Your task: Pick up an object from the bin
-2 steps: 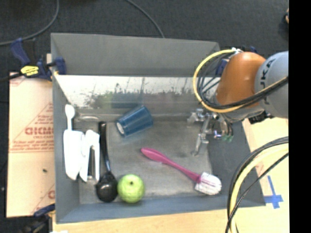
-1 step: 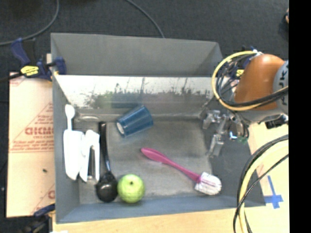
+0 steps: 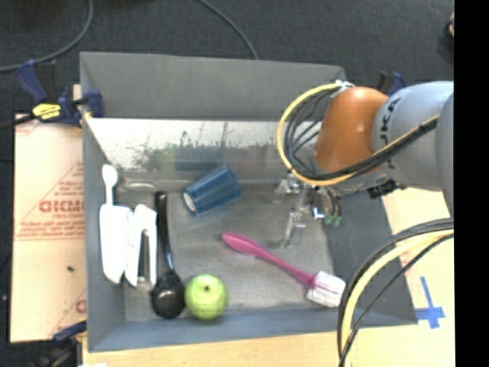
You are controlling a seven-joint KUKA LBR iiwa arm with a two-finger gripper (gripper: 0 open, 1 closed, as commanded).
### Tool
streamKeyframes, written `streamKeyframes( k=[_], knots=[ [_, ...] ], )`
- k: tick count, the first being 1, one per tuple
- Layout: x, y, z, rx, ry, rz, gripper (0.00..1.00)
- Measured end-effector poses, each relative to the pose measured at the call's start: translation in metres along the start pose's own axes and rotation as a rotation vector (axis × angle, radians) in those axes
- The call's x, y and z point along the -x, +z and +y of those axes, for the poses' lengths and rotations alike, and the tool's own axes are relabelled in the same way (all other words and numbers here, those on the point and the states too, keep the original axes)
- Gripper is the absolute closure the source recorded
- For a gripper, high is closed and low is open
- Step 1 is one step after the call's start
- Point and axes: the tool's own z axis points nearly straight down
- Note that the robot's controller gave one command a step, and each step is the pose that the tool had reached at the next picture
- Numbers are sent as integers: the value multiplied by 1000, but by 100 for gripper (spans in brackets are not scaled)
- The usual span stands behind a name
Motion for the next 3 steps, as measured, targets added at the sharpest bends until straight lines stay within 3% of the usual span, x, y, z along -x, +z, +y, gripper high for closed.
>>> streamKeyframes(
  k=[1, 2, 3],
  knots=[
    [-51, -2, 6, -1, -366, -3, 0],
    [-49, 14, 36, 0, -103, -4, 0],
    [-34, 22, 54, -1, -78, -6, 0]
  ],
)
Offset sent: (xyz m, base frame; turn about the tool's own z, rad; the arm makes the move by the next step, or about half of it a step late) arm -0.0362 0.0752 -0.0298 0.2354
